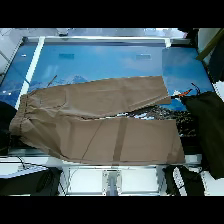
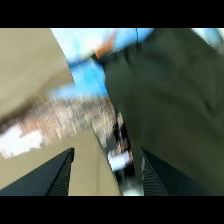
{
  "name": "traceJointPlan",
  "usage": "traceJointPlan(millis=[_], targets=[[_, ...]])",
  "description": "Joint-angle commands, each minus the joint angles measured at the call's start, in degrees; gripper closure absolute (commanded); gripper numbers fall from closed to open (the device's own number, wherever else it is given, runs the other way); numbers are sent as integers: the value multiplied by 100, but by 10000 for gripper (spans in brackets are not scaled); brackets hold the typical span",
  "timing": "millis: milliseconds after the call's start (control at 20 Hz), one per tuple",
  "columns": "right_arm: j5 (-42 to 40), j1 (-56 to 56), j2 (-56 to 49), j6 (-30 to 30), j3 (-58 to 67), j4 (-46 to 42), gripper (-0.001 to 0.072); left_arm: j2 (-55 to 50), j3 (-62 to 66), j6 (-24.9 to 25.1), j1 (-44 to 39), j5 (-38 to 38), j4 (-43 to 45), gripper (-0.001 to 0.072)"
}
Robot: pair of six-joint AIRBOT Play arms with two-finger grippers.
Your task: Fold the clothes and pants, and hang the long-sleeved shirts on hangers.
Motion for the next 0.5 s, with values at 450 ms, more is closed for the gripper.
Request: traceJointPlan(millis=[450], targets=[[337,-2347,-1314,-1298,-2914,481,382,367,7,7,-33,-144,-31,680]])
